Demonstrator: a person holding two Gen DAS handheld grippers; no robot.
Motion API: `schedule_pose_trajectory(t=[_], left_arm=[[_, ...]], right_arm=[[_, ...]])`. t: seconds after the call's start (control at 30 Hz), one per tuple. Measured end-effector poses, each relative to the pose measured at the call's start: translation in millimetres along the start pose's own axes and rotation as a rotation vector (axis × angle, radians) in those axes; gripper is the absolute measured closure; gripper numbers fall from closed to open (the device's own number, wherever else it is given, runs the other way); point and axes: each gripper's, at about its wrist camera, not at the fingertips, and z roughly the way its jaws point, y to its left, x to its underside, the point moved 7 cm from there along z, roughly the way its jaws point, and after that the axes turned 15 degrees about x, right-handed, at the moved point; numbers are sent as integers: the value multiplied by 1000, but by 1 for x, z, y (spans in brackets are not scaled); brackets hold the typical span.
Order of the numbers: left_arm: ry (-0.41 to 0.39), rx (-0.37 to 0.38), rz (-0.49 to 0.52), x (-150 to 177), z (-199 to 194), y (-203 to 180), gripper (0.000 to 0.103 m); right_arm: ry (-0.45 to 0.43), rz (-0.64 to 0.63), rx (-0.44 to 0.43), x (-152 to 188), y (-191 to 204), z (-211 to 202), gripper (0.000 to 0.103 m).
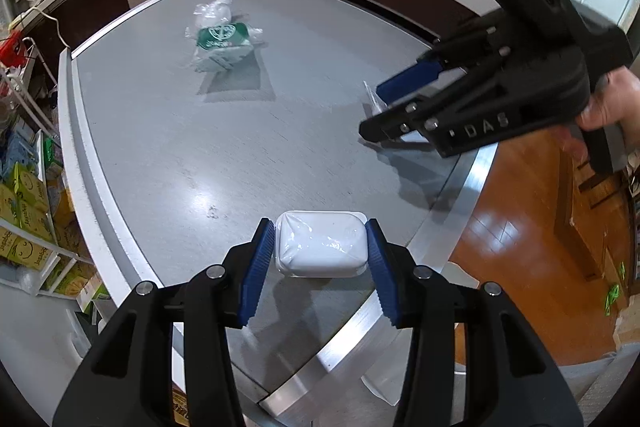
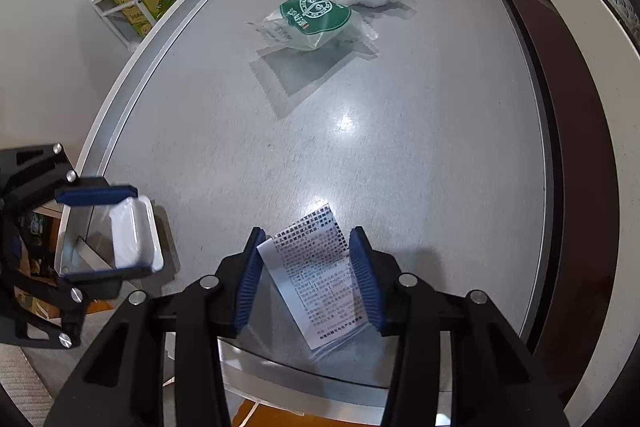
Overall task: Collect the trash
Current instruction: 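Close the left tool on the white tray while the right tool pinches the receipt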
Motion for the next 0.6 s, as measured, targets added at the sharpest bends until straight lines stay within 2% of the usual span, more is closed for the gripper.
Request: schedule_pose_trajectory(t=[0.13, 0.17, 0.2, 0.27, 0.3, 0.4, 0.53, 0.6], left_arm=[[-15, 8, -23, 2, -8, 3, 55], [-17, 7, -26, 1, -9, 2, 55], [-20, 6, -29, 0, -10, 3, 55], [-23, 3, -34, -3, -11, 6, 55], [-25, 3, -37, -6, -11, 9, 55], [-28, 8, -54, -6, -11, 14, 55], [-34, 9, -74, -3, -14, 16, 55], [-37, 13, -83, -2, -14, 18, 55]], right_arm=[[-6, -9, -6, -1, 7, -2, 62], [3, -24, 3, 0, 8, -1, 53], [2, -28, 22, -1, 9, -1, 28], [-47, -36, 56, -2, 7, -9, 9], [-63, -48, 48, -3, 7, -13, 8], [-2, -79, 22, -2, 6, -11, 8], [28, -155, 25, -1, 7, -9, 10], [36, -196, 24, -1, 11, -8, 29]])
